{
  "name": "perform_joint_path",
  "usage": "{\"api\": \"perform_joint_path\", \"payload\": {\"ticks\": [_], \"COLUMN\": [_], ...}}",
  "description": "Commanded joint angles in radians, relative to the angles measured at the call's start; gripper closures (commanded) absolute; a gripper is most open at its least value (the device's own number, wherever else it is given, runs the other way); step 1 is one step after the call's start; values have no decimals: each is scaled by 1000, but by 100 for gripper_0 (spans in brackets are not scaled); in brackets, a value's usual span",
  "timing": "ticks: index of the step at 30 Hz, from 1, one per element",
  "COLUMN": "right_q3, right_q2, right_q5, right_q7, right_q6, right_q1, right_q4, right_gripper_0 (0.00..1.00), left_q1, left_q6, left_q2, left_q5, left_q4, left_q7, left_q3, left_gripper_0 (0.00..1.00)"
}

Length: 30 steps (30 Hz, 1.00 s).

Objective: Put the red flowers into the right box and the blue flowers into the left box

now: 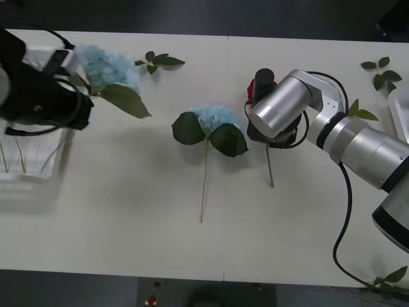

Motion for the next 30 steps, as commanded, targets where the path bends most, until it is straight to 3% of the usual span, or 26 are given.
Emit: {"api": "perform_joint_path", "payload": {"ticks": [1,7,14,19,24,30], "right_q3": [-16,-35,-125,-219,-305,-358], "right_q2": [-23,-43,-122,-288,-526,-751], "right_q5": [0,1,-11,-144,-313,-477], "right_q7": [42,43,80,209,367,642], "right_q6": [-3,-3,77,290,471,491], "right_q1": [5,5,-16,-101,-202,-231], "right_q4": [-10,-22,-114,-248,-321,-303], "right_gripper_0": [100,100,100,100,100,100], "left_q1": [56,125,165,214,256,260], "left_q6": [97,181,94,-76,-297,-467], "left_q2": [-3,7,7,17,22,16], "left_q5": [83,135,113,63,-17,-88], "left_q4": [-13,4,124,198,274,366], "left_q7": [-89,-91,-94,-101,-106,-107], "left_q3": [219,564,725,727,664,567], "left_gripper_0": [100,100,100,100,100,100]}}
